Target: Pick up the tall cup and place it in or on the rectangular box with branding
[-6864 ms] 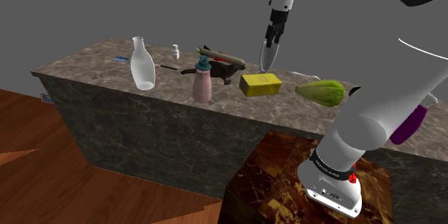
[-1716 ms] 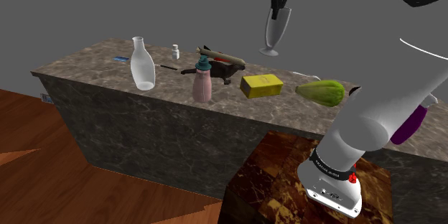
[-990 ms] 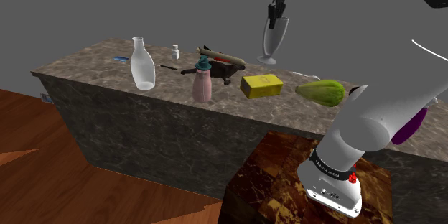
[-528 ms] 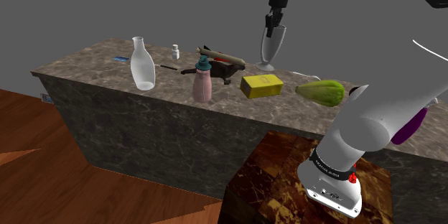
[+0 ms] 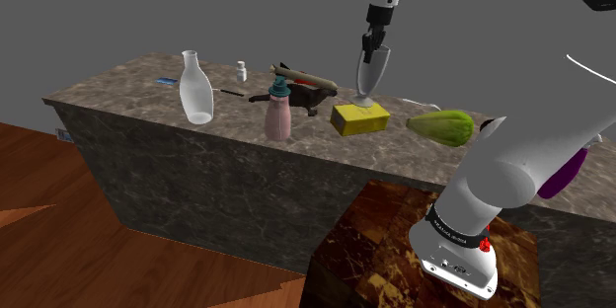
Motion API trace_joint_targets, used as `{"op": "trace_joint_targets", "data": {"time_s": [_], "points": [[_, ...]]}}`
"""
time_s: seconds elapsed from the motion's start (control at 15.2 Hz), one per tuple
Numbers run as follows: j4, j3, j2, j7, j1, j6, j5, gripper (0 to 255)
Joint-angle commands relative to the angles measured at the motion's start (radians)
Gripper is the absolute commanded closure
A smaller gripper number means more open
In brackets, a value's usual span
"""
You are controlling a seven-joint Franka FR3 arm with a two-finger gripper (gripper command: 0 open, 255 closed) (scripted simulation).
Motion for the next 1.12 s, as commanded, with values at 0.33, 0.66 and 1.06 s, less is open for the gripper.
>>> {"op": "trace_joint_targets", "data": {"time_s": [0.33, 0.66, 1.06], "points": [[-0.053, -0.003, 0.01, 0.0, -0.001, 0.064, 0.002, 255], [-0.053, -0.003, 0.01, 0.0, -0.001, 0.064, 0.002, 255], [-0.054, -0.004, 0.01, -0.001, -0.001, 0.064, 0.002, 0]]}}
